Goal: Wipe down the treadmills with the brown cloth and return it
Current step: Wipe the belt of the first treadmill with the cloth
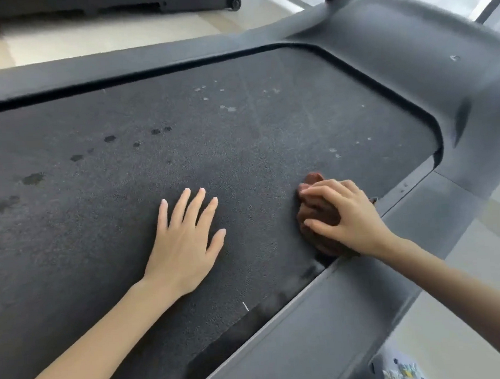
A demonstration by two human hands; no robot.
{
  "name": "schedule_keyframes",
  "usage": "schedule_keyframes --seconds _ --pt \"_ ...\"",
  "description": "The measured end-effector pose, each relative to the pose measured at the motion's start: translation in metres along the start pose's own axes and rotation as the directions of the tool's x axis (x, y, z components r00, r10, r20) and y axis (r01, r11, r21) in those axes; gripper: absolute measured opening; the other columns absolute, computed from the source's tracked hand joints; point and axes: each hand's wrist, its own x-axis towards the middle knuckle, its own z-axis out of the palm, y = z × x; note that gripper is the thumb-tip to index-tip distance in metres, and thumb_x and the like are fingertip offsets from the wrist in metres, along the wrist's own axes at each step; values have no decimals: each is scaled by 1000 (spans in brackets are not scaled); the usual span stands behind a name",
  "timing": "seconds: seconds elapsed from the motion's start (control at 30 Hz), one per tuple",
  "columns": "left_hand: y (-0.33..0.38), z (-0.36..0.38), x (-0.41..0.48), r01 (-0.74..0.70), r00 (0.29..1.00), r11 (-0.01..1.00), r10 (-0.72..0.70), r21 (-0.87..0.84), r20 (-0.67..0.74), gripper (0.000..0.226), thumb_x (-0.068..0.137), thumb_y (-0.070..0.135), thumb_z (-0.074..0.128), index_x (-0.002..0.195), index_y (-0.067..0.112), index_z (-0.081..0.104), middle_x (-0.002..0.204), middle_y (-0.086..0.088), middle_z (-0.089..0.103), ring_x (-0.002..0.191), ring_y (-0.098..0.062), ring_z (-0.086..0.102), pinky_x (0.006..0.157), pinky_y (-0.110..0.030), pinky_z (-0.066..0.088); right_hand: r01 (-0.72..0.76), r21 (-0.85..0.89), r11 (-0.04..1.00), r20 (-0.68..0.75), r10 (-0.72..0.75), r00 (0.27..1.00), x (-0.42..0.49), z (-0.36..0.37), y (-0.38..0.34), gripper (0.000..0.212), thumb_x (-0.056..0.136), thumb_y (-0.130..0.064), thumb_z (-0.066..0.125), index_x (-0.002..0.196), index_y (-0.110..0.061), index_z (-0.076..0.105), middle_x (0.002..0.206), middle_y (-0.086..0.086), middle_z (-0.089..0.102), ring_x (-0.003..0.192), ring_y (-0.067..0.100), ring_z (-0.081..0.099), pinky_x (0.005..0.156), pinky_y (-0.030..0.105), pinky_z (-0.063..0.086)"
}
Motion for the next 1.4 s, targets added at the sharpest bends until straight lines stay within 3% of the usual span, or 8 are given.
schedule_keyframes --seconds 0.3,0.47,0.63,0.77,0.93,1.07,1.2,1.4 --pt "10 -13 -3 94 992 995 -97 37 84 67 89 58 8 146 25 22 155 6 16 144 -10 2 118 -43 6 368 104 924 78 -376 923 1 11 -8 45 75 -54 51 118 -39 54 124 -17 55 112 18 49 93 36 41" --pt "66 -11 15 304 943 945 -317 122 105 85 83 65 -12 147 23 25 155 -1 21 144 -21 14 114 -52 15 111 46 993 43 -113 993 50 -28 123 50 74 -51 59 121 -35 56 127 -14 54 116 23 47 96 41 42" --pt "130 -2 59 117 977 979 -143 164 157 78 87 60 -11 147 22 22 155 -3 18 143 -23 11 114 -51 14 -340 -41 939 -115 334 936 85 -50 188 45 82 -47 60 121 -26 56 130 0 54 117 34 43 94 44 41" --pt "145 7 103 10 993 988 -28 155 115 81 82 62 -13 149 23 10 157 -2 5 145 -20 -3 117 -46 3 -15 -60 998 -104 9 995 58 -29 130 43 80 -49 55 115 -25 58 125 -6 57 110 28 49 91 41 44" --pt "132 19 114 1 995 997 -9 78 98 74 86 65 -5 148 29 12 157 4 10 144 -12 -4 118 -36 -2 416 17 909 52 -417 908 35 -30 146 50 77 -51 55 124 -35 51 130 -14 53 117 18 49 100 33 39" --pt "131 19 109 -1 996 999 -3 40 90 64 93 57 13 146 24 28 154 1 24 143 -15 13 115 -39 7 -96 -55 994 -40 94 995 77 -59 229 47 83 -42 61 128 -31 53 135 -10 50 125 25 42 100 36 35" --pt "130 22 109 3 999 1000 -4 30 54 65 92 58 13 145 25 31 154 2 25 143 -14 13 115 -42 11 -477 -35 878 -186 464 866 89 -68 257 44 85 -43 57 126 -28 51 137 -3 48 123 32 39 95 47 36" --pt "128 25 110 -23 999 999 22 25 28 65 92 59 14 144 25 34 152 1 28 143 -15 17 114 -42 12 35 -120 992 -89 -46 995 47 -55 225 51 78 -59 48 124 -38 51 130 -19 53 116 19 47 83 41 42"
